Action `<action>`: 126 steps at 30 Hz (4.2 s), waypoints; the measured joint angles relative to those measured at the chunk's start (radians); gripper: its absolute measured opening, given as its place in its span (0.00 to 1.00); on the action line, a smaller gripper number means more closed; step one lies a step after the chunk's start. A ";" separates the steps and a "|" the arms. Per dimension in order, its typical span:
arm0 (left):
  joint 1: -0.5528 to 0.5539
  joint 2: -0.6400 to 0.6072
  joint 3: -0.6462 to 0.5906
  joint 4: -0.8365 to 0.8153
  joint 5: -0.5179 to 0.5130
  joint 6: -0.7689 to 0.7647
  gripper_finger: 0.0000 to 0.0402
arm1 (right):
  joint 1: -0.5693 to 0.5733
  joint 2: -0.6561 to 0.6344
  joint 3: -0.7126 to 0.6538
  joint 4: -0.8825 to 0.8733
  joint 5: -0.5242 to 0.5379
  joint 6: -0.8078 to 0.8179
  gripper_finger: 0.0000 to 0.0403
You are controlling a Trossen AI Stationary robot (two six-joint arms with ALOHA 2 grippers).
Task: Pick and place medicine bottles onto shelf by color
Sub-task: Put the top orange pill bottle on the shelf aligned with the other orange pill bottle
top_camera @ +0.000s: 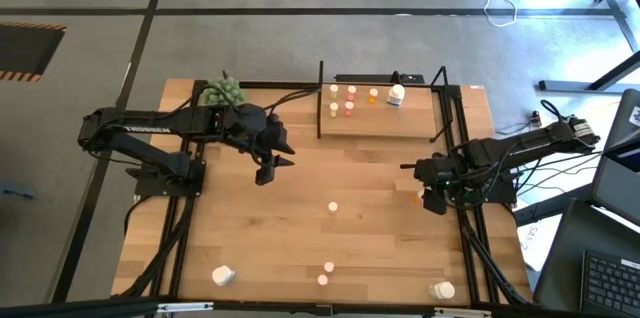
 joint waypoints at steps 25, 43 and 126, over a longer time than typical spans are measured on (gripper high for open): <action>0.000 0.000 0.000 0.012 -0.001 -0.003 0.35 | 0.000 0.000 -0.137 0.126 0.000 0.105 0.51; 0.000 0.000 0.000 0.011 -0.001 -0.003 0.35 | -0.001 0.000 -0.137 0.127 -0.008 0.169 0.45; 0.020 0.000 0.000 0.085 -0.078 0.001 0.35 | -0.832 0.919 0.817 0.067 0.097 -0.529 0.29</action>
